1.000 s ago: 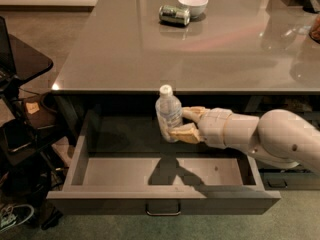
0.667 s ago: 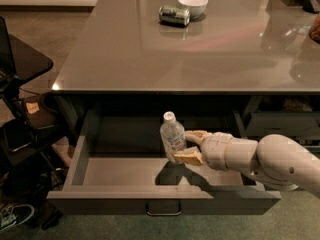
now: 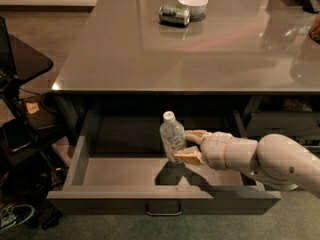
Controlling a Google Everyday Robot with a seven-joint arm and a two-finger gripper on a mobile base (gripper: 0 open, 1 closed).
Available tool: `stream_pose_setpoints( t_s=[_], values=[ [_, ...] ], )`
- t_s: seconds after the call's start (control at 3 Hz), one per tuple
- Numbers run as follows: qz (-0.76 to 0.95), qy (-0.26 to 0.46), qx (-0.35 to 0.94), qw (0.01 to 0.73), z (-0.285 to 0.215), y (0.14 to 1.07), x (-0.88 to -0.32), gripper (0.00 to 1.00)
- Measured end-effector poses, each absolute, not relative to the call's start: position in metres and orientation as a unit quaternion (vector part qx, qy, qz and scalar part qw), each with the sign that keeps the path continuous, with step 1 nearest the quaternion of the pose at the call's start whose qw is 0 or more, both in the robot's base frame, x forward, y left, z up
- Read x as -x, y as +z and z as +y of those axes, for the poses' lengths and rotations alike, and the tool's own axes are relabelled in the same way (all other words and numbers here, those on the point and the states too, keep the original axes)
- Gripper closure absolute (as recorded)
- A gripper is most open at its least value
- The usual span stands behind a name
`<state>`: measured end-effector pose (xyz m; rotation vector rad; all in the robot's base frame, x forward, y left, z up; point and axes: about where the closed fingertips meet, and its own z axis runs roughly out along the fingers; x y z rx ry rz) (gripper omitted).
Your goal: Place blue plastic bottle into top drawer
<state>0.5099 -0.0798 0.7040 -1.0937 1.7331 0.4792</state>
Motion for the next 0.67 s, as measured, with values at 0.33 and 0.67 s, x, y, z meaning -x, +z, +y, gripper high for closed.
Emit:
stream_pose_setpoints(
  t_s=[0.33, 0.67],
  values=[
    [0.715, 0.198, 0.451, 0.496, -0.0798, 0.704, -0.5099, 0.58],
    [0.715, 0.198, 0.451, 0.496, -0.0798, 0.704, -0.5099, 0.35]
  ],
)
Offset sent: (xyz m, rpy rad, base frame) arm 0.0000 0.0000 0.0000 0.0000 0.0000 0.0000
